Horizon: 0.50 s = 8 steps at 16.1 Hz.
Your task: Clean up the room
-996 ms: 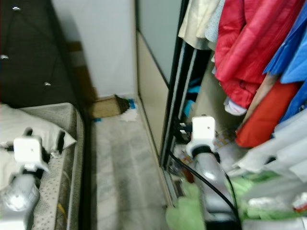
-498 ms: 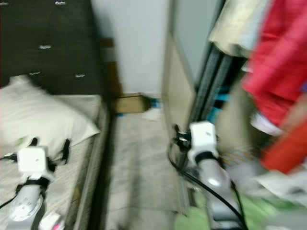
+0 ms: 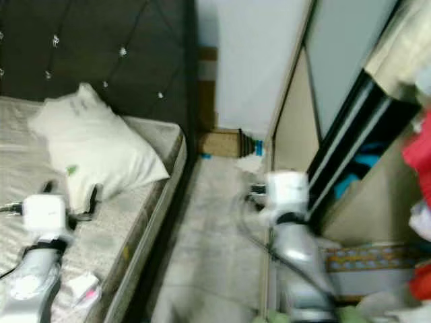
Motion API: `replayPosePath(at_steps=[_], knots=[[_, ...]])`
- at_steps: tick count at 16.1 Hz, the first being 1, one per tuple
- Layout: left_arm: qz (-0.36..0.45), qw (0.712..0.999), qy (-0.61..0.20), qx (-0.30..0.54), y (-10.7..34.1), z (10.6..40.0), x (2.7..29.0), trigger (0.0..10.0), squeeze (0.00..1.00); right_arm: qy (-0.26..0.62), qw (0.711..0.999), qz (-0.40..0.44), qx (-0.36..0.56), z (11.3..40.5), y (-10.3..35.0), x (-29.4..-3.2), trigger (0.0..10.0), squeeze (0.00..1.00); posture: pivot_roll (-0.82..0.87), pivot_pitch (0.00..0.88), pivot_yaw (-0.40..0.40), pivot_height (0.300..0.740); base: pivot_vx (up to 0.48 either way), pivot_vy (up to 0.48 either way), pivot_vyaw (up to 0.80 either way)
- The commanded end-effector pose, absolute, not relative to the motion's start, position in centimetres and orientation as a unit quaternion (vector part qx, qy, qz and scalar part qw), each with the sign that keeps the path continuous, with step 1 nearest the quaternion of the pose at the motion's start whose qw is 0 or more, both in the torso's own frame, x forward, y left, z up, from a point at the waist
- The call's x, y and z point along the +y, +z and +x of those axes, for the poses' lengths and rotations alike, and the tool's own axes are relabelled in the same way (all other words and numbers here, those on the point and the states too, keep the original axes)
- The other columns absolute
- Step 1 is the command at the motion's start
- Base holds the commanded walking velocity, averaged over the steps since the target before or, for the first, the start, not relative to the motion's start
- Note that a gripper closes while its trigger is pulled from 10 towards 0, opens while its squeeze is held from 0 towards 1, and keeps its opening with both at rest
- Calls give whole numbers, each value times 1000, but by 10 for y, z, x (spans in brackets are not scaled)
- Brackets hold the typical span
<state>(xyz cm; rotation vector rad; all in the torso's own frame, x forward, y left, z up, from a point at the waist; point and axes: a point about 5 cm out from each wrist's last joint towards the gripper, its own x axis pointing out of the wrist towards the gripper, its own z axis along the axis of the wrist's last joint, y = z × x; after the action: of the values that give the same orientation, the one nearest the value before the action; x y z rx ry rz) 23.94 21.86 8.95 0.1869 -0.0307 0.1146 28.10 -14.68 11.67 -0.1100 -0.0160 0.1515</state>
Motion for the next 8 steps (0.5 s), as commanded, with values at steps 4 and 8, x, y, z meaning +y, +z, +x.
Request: replayPosePath(at_steps=[4, 8], knots=[[96, 994, 51, -26, 96, 243, 214, 10000, 0, 77, 995, -68, -21, 283, 123, -152, 10000, 0, -27, 48, -45, 740, 0, 0, 800], [92, 994, 51, -26, 95, 246, 210, 10000, 0, 77, 994, -74, -23, 284, 125, -157, 10000, 0, -43, 53, -53, 740, 0, 0, 800]])
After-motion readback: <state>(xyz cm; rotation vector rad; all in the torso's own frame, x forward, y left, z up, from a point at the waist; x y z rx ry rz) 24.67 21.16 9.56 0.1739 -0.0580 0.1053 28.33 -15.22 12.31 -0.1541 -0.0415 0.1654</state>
